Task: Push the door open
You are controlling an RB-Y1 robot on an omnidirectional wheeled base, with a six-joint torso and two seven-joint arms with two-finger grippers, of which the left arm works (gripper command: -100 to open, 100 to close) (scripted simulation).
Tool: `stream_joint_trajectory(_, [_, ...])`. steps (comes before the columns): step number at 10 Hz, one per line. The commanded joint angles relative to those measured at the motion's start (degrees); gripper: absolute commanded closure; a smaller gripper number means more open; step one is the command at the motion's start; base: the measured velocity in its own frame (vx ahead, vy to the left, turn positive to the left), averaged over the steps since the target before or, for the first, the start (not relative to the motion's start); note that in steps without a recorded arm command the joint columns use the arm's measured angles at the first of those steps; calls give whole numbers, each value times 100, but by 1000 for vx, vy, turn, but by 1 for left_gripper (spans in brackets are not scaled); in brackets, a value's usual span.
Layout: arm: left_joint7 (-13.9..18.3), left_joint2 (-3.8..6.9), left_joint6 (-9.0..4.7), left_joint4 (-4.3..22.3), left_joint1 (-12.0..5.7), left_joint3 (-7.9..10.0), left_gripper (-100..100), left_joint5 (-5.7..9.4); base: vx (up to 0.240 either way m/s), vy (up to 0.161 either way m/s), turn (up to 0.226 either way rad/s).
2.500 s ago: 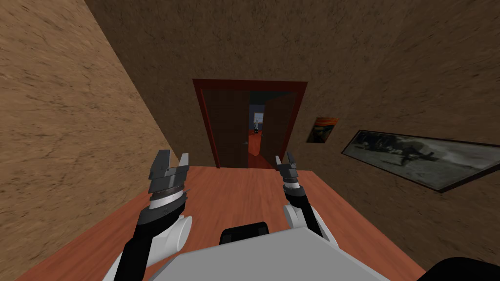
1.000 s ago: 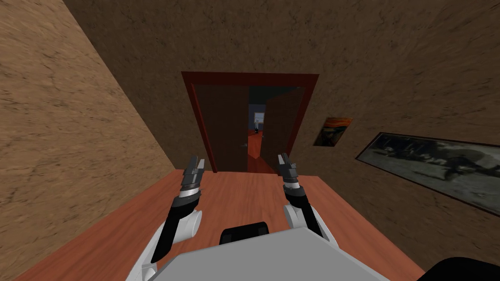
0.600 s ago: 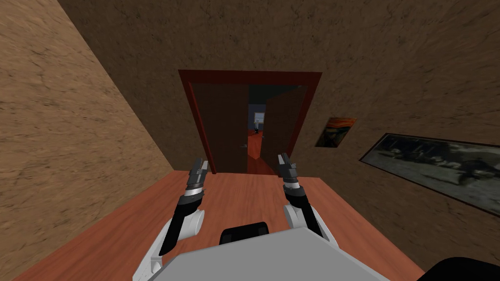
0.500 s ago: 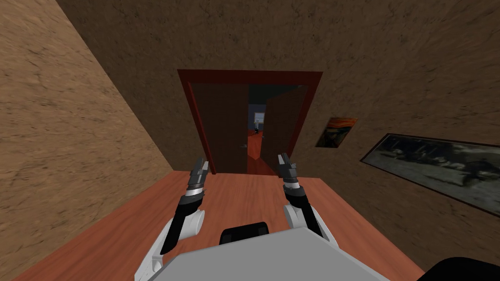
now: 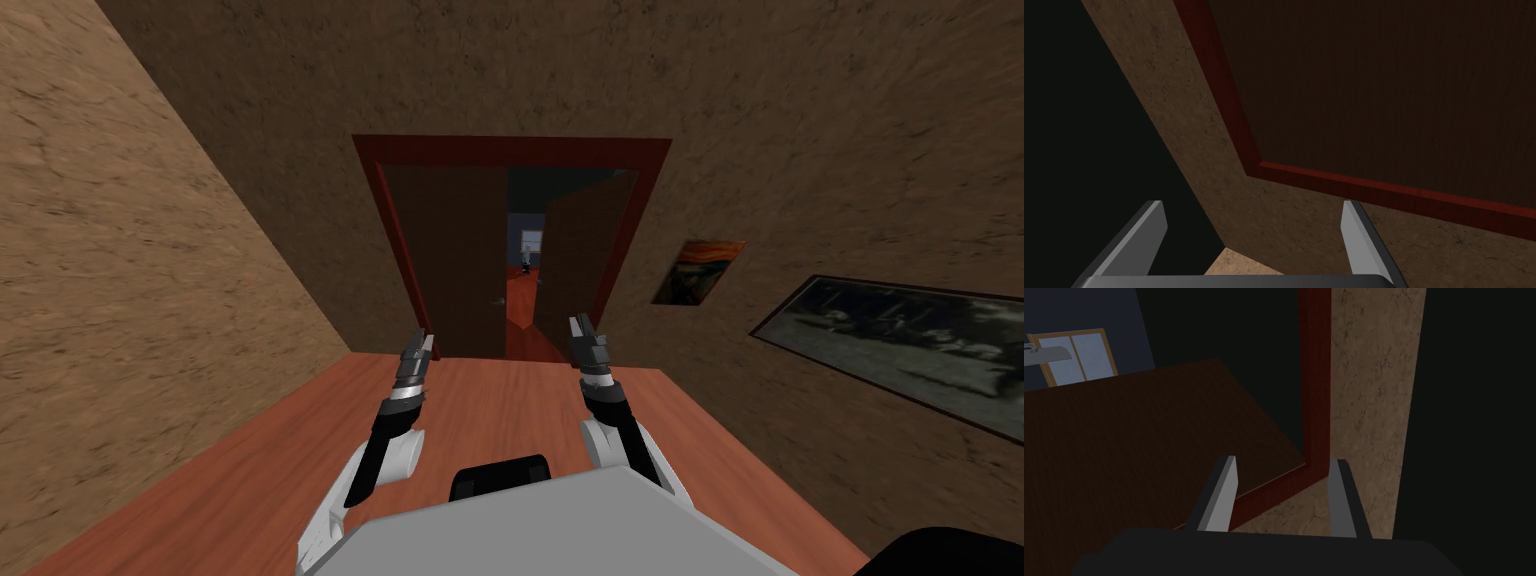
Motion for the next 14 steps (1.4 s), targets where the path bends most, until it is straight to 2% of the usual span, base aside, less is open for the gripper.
stream_joint_trajectory(1, [24, 12, -36, 191, -68, -18, -100, -2, 53, -19, 3])
stream_joint_trajectory(14, [312, 108, -294, 2211, -797, -218, -100, -16, 95, -34, 7])
